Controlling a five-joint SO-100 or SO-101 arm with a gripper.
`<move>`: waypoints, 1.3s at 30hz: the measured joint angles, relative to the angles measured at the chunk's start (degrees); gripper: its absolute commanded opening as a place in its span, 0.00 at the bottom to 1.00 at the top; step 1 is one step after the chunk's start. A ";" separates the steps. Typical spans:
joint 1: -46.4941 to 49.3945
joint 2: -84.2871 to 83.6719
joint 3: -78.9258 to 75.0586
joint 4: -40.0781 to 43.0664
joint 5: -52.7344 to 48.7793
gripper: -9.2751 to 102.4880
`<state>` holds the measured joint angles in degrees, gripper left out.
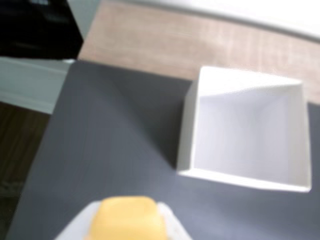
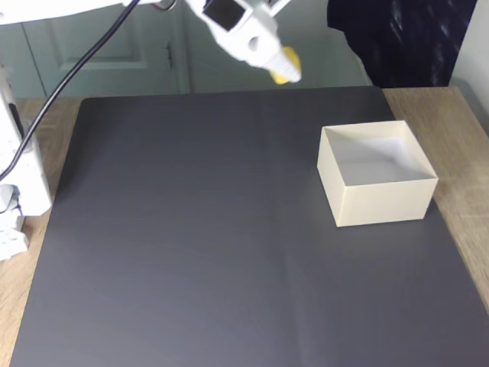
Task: Grasp a cube block and put it in the white box.
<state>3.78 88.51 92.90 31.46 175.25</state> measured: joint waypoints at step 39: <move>16.61 -30.67 -31.82 -1.41 1.76 0.10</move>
<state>20.39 57.83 61.08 30.06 177.01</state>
